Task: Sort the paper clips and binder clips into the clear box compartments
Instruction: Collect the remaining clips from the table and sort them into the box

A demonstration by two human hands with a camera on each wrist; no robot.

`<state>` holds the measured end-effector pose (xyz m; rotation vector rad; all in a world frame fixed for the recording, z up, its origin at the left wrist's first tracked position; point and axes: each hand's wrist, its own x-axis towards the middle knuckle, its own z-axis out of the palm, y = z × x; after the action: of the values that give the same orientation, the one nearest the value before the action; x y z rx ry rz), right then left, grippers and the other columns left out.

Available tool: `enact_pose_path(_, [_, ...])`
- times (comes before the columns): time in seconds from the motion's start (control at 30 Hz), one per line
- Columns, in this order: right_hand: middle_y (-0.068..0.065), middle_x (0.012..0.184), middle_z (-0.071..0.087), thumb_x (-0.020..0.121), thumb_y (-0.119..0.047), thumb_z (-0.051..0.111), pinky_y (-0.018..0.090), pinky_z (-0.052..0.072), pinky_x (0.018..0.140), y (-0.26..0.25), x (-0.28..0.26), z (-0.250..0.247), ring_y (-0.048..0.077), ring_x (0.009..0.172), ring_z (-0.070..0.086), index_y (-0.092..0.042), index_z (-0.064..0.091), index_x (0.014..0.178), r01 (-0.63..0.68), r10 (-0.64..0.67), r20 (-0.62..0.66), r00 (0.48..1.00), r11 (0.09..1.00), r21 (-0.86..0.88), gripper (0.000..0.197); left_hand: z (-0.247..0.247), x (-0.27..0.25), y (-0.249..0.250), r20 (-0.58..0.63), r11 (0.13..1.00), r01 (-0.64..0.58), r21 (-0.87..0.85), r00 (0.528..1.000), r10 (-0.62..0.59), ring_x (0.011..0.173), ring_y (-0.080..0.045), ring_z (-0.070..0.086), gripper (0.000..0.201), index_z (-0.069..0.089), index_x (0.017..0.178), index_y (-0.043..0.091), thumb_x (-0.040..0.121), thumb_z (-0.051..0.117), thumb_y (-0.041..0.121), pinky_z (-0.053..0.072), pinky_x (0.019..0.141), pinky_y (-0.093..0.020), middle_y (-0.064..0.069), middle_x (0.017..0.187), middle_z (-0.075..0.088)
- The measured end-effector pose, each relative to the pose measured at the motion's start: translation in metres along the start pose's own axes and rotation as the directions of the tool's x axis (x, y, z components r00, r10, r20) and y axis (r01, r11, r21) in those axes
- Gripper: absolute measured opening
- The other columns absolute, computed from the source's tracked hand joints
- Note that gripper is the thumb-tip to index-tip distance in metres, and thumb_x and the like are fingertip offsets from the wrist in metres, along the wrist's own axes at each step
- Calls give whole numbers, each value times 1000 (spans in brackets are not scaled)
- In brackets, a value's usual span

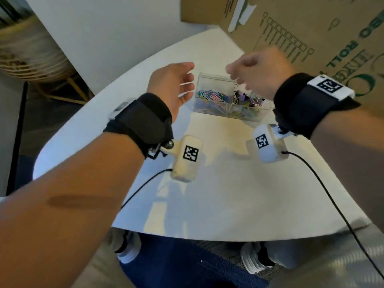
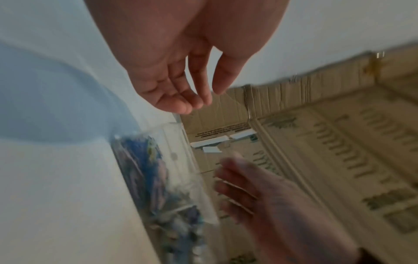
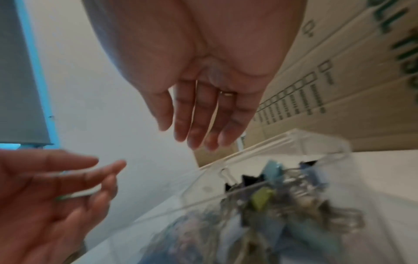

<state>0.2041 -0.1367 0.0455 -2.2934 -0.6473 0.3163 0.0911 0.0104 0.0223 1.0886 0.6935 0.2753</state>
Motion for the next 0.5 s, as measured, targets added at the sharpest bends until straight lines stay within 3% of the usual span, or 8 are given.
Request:
enact_pose_path(0.1, [-6,74,64,92,-30,57,28,50,75,19,8,-20,12,68,56,-19,67,70,-70,73,-176,982,997,23,27,5,19,4,-17,972,26,235,1000,-23,75,-16,54,14,61,102,12,93,54,20,45,61,-21,-1,85,59])
enact_pose_path(0.2, [2,73,58,93,-27,53,27,44,72,37,12,-29,17,67,52,-17,59,72,-185,165,-229,959,980,-68,24,11,35,0,-43,923,115,368,993,-107,78,-20,50,16,58,93,10,95,51,24,44,66,-25,-5,89,57])
enact_pose_path(0.27, [8,78,58,94,-30,51,30,46,71,48,14,-30,23,70,56,-12,59,79,-292,276,-179,944,954,-69,25,12,44,-3,-54,895,158,418,987,-150,81,-21,54,24,58,93,9,95,50,32,47,73,-28,-6,92,60])
enact_pose_path(0.37, [4,86,62,97,-42,46,27,44,57,55,13,-26,17,65,56,-9,61,101,-497,498,-5,867,865,71,36,12,54,-3,-55,875,168,454,985,-161,83,-19,60,30,60,93,10,95,49,38,49,81,-31,-5,95,65])
enact_pose_path(0.43, [2,86,65,97,-44,47,25,39,55,59,13,-25,17,67,55,-10,65,99,-540,535,69,842,833,126,39,14,57,-2,-51,862,142,487,990,-135,84,-18,61,28,61,89,12,95,50,37,48,85,-32,-3,94,66])
enact_pose_path(0.5, [2,93,69,96,-41,50,26,40,57,62,15,-24,19,76,56,-13,70,95,-514,510,69,857,846,142,35,15,59,0,-37,856,108,506,994,-103,83,-16,61,25,62,86,14,94,52,36,48,83,-31,-1,92,68])
